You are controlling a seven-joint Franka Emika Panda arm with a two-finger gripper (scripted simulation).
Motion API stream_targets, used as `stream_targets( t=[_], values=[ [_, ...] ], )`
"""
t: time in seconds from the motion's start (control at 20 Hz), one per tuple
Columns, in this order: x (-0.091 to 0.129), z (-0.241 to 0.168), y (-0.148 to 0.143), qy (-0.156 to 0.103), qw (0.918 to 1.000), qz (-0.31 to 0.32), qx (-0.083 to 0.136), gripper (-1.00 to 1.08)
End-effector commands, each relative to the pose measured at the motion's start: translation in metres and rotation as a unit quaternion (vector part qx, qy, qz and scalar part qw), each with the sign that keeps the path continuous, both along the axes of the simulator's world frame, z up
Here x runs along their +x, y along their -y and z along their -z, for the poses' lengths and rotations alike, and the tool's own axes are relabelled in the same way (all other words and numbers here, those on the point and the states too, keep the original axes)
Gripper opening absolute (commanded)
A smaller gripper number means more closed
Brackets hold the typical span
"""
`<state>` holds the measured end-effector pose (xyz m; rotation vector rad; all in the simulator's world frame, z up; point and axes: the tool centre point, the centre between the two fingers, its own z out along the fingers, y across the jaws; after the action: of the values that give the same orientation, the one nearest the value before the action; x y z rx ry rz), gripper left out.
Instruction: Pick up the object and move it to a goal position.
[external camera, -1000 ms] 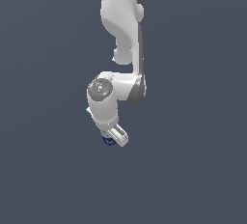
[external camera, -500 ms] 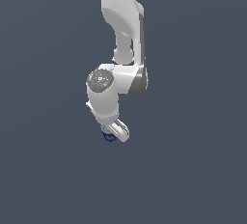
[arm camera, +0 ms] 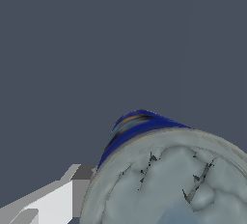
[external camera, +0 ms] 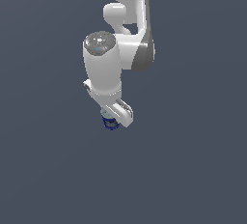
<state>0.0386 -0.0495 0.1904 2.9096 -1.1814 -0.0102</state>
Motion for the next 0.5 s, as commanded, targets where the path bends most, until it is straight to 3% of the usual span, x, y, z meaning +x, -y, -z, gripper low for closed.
stream_targets(
  t=[0.0, 0.45],
  values=[
    [-0.005, -0.033, -0.003, 0.003, 1.0000, 0.000, 0.000, -1.00],
    [-0.026, -0.141, -0.015, 0.003, 1.0000, 0.001, -0.001, -1.00]
  ],
)
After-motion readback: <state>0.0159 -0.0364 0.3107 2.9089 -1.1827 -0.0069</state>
